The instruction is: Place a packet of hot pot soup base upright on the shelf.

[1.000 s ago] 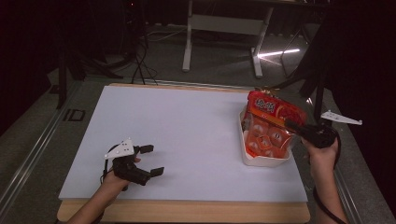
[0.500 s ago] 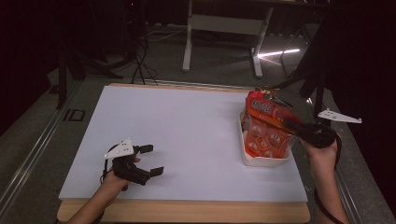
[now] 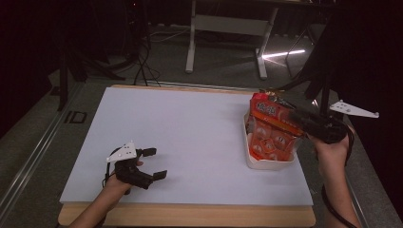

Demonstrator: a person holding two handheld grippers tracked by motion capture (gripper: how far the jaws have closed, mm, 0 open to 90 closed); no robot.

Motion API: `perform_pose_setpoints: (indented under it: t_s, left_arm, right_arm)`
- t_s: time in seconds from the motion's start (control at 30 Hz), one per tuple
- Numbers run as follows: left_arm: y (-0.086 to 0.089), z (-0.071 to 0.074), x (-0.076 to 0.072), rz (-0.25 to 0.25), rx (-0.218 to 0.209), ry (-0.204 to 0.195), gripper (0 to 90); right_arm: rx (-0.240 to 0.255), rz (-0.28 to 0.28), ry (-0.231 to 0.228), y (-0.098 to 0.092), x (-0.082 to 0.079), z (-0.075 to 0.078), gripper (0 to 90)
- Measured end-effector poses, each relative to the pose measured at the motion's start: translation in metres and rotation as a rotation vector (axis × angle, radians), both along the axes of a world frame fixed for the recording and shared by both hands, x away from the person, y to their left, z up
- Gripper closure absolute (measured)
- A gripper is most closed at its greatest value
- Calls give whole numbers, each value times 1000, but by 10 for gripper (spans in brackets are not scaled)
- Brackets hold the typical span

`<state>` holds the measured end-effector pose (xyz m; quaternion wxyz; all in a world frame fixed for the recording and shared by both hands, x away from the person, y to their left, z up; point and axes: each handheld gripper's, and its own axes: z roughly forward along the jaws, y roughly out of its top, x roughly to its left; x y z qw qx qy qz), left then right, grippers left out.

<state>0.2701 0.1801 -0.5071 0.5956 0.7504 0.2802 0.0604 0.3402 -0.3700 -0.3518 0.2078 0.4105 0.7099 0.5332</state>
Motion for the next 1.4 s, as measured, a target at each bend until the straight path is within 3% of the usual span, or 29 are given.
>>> perform_pose_setpoints:
  t_s: [0.2, 0.6, 0.8, 1.07, 1.2, 1.4]
  left_arm:
    - [1, 0, 0, 2, 2, 0, 16]
    - [0, -1, -1, 0, 7, 0, 16]
    - [1, 0, -1, -1, 7, -4, 16]
    - [-1, 0, -3, -26, -1, -8, 16]
    - [-1, -1, -3, -29, -6, -6, 16]
    - [-1, -1, -3, -28, -2, -4, 16]
  right_arm:
    - [-22, 18, -47, 16, -4, 15, 431]
    - [17, 93, -93, 45, -14, 28, 222]
    - [36, 170, -103, 63, -21, 30, 143]
    - [11, 219, -103, 85, -25, 20, 131]
    - [-37, 251, -107, 95, -26, 9, 124]
    - [-44, 291, -82, 106, -24, -11, 136]
